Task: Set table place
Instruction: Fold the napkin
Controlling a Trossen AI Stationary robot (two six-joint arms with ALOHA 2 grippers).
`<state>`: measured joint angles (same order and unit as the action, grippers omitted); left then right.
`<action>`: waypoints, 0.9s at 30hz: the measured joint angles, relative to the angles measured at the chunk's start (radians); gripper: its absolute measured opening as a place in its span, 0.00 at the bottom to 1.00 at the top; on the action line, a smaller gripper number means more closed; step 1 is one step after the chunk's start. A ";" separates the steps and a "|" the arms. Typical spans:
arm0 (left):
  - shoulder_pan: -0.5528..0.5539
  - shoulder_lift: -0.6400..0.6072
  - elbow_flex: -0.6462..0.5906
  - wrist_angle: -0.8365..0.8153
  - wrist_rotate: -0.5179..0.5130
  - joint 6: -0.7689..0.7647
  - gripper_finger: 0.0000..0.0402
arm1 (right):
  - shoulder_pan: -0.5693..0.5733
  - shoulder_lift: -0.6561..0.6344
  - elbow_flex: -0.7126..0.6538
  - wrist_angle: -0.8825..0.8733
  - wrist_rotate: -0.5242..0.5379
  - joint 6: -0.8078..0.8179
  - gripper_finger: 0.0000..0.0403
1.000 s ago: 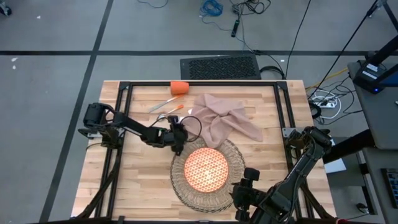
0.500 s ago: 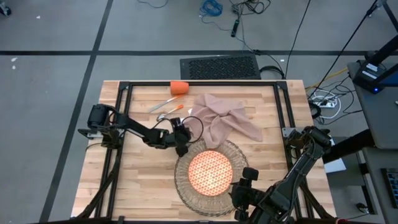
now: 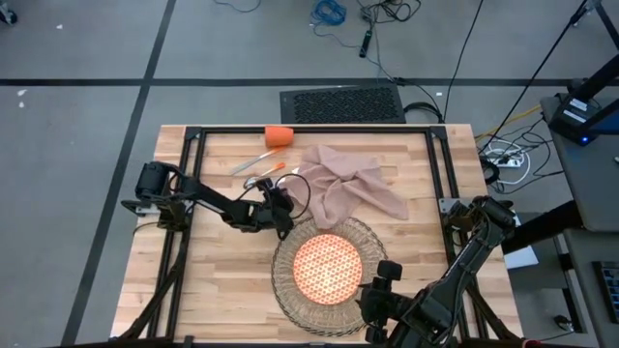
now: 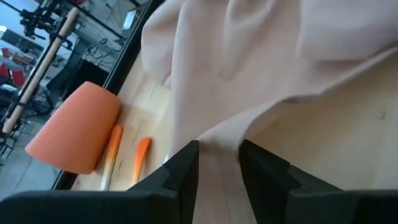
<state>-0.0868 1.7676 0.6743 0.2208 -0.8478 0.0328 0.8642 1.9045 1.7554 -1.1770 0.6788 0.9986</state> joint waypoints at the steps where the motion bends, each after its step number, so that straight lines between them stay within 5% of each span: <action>1: -0.001 0.000 0.001 0.005 0.000 -0.001 0.25 | 0.000 0.000 0.000 0.000 0.000 0.000 0.37; 13: -0.005 -0.001 0.001 0.002 -0.062 0.000 0.25 | 0.000 0.000 0.000 0.025 -0.003 -0.001 0.37; 19: 0.010 -0.002 0.002 0.005 0.100 0.030 0.25 | 0.000 0.000 0.000 0.043 -0.004 -0.013 0.37; 27: 0.053 -0.002 0.002 -0.008 0.108 0.082 0.25 | 0.000 0.000 0.000 0.055 -0.004 -0.018 0.37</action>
<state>-0.0343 1.7660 0.6762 0.2126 -0.7403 0.1150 0.8646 1.9045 1.7554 -1.1218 0.6750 0.9808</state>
